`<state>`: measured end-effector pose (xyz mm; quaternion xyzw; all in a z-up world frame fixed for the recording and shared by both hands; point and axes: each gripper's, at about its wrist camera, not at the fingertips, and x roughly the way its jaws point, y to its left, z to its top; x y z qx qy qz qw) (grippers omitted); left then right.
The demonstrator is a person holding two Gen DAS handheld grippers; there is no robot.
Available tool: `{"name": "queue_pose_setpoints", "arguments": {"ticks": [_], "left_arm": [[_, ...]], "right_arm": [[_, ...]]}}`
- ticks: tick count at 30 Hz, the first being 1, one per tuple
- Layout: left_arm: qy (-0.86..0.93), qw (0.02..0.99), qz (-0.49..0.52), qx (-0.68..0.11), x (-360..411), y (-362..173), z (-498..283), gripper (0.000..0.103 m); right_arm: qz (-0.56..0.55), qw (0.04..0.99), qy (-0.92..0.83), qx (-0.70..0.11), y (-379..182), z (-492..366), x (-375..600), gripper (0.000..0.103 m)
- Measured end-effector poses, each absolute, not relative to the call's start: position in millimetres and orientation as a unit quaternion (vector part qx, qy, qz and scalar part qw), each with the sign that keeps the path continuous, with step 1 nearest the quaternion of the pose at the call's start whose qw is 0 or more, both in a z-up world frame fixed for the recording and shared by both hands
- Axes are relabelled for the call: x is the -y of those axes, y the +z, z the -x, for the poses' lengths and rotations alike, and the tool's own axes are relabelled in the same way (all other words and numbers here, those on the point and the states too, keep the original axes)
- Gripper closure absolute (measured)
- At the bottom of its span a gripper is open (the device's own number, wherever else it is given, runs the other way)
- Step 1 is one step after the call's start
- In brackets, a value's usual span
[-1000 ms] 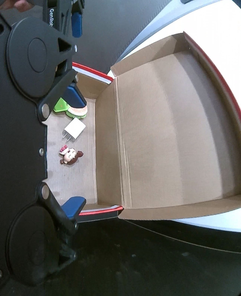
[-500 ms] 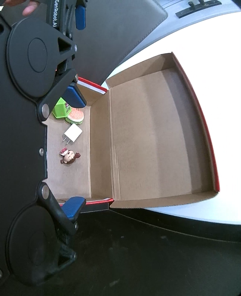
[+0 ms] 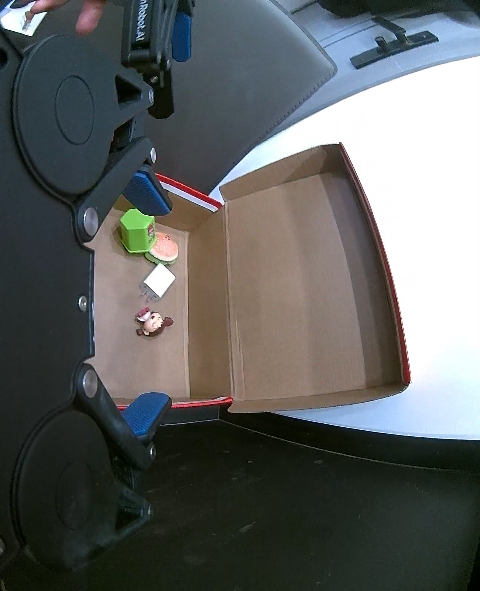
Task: Organize objects
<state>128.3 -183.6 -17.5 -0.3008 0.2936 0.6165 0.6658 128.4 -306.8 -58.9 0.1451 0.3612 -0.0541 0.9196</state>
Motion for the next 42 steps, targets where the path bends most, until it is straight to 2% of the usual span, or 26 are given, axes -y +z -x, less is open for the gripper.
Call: {"name": "queue_pose_setpoints", "arguments": {"ticks": [15,28,42], "left_arm": [[0.601,0.696,0.292,-0.263,224.6,6.0,-128.7,0.000],[0.576,0.715,0.302,-0.258,263.7,9.8,-124.3,0.000],[0.555,0.720,0.316,-0.273,284.0,-1.8,-128.6,0.000]], "right_arm": [[-0.168,0.922,-0.048,-0.345,-66.4,-83.4,304.4,0.000],[-0.183,0.930,-0.050,-0.315,-51.1,-32.4,303.9,0.000],[-0.193,0.916,-0.039,-0.349,-59.6,0.6,287.9,0.000]]}}
